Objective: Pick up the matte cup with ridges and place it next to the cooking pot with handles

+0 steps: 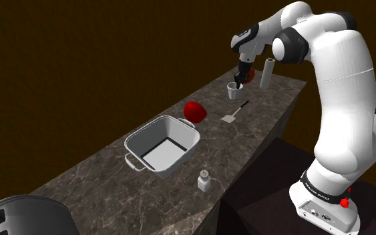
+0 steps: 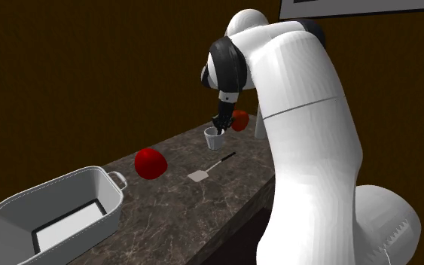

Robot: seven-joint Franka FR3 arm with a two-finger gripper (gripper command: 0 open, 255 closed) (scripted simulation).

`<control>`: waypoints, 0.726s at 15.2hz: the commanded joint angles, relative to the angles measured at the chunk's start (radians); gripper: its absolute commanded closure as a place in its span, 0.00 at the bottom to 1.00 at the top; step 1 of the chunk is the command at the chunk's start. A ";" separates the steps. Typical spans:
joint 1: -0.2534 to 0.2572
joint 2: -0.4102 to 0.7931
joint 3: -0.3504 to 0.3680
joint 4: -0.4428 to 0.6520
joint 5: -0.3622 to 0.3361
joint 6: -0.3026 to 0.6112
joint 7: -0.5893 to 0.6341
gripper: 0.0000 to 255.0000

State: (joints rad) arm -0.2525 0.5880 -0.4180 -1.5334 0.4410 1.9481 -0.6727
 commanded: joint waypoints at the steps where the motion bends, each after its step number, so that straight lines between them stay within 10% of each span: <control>1: 0.002 -0.011 -0.003 0.012 -0.006 -0.021 0.009 1.00; 11: 0.002 -0.056 -0.017 0.078 -0.033 -0.125 0.040 1.00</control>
State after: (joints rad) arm -0.2502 0.5349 -0.4339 -1.4666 0.4099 1.8364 -0.6370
